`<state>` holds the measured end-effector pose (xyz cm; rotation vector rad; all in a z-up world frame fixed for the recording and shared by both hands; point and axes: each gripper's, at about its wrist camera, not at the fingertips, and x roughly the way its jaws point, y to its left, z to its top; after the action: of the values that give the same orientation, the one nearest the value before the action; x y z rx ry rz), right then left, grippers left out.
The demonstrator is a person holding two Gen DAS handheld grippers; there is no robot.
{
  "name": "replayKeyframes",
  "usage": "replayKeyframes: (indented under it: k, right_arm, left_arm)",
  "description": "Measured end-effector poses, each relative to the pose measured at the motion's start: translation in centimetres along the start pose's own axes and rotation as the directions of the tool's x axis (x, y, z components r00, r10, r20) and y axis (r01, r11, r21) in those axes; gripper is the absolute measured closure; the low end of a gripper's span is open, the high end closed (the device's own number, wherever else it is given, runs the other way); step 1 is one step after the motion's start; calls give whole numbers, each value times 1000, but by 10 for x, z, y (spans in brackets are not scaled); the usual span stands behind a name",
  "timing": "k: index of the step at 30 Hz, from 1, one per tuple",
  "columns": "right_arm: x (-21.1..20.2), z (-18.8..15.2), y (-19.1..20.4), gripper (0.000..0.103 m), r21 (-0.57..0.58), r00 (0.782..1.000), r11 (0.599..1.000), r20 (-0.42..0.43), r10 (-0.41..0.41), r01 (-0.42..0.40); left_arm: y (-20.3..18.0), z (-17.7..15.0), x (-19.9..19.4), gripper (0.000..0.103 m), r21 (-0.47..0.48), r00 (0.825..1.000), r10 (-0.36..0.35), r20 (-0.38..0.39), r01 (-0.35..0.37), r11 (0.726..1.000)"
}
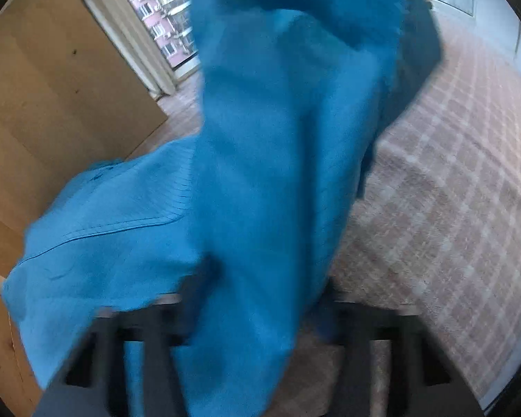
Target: Fold clothes
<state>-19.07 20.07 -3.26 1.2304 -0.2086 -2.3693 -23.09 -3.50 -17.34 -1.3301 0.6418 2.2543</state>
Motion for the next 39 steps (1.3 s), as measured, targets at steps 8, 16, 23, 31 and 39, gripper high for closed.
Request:
replayKeyframes:
  k: [8,16,23,31,39]
  right_arm:
    - [-16,11,-18,101,37,998,999,59,-36,34]
    - [-61,-1,-19,52,239,976,969,187,-108,61]
    - [-78,-49,13,52,221,988,973,148,34,-67]
    - [-39,-51,-3,52,423,994,901,79,71,-98]
    - [2,-57,-24,52,573,989,812,-18,148,-111]
  left_arm:
    - [55,22,-82,100,-61,990,-92,107,99,993]
    - [62,57,-141,100,-47,986,-68,150,76,996]
    - [59,76,-135,100,-38,990,-55,131,61,997]
    - [35,80,-141,100,-7,989,-69,132,70,998]
    - [26,77,-134,100,-3,986,-91,142,93,996]
